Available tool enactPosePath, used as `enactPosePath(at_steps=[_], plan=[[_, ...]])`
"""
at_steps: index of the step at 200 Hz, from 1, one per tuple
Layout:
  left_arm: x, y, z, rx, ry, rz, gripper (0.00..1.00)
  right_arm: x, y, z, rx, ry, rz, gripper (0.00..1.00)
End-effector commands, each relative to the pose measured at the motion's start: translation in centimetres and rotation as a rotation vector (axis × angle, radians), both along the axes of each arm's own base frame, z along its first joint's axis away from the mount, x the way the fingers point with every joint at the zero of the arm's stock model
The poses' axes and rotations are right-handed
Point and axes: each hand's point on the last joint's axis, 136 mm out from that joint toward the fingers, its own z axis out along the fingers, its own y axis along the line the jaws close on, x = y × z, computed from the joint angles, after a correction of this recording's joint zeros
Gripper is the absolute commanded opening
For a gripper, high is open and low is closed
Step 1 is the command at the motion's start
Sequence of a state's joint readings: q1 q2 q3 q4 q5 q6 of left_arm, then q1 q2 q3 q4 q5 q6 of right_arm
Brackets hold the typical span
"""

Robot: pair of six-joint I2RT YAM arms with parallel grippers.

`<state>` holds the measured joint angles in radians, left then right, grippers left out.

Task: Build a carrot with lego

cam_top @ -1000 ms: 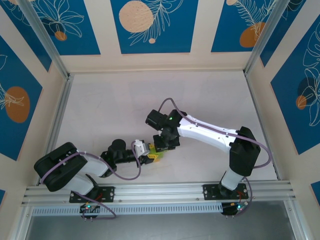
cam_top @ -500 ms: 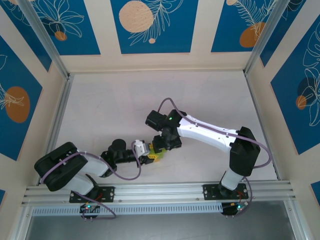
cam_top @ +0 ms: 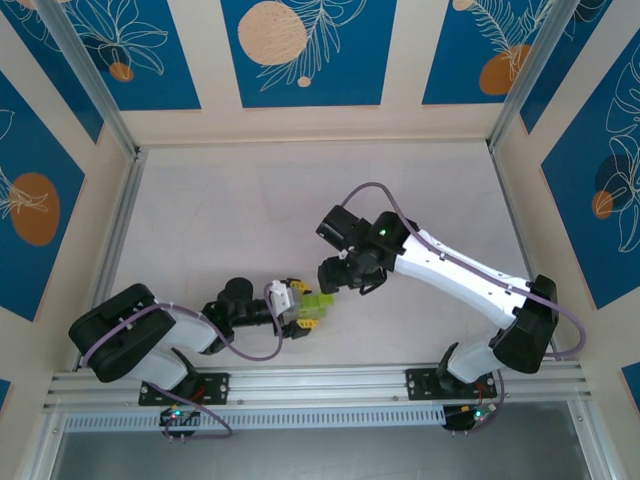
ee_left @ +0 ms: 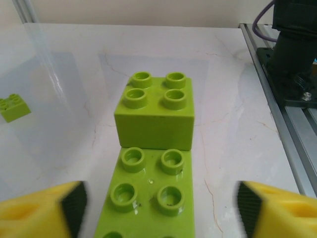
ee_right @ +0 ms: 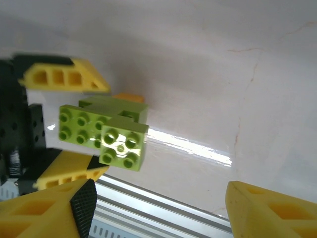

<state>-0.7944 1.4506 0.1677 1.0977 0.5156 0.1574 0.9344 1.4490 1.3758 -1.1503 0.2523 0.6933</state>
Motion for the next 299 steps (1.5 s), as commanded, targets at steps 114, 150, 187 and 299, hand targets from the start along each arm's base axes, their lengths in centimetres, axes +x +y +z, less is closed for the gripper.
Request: enactPosePath(at_steps=[114,150,187,299], plan=[[2.2,0.4,2.2,-0.076,-0.011,0.030,0.99,-4.1,-0.6,-6.7,-0.015,0.155,-0.003,0.69],[1.2,0.1,2.3,-0.080,0.008,-0.030,0.99,-3.0,-0.8,-7.2,-0.037,0.149,-0.019,0.68],[0.9,-0.1,2.0,-0.072,0.025,-0.059,0.99,-1.7,-0.9,-7.1,-0.043,0.134,-0.032,0.67],[1.1,-0.3,1.5,-0.057,0.033,-0.055,0.99,2.8,-1.7,-7.4,-0.095,0.076,-0.028,0.66]])
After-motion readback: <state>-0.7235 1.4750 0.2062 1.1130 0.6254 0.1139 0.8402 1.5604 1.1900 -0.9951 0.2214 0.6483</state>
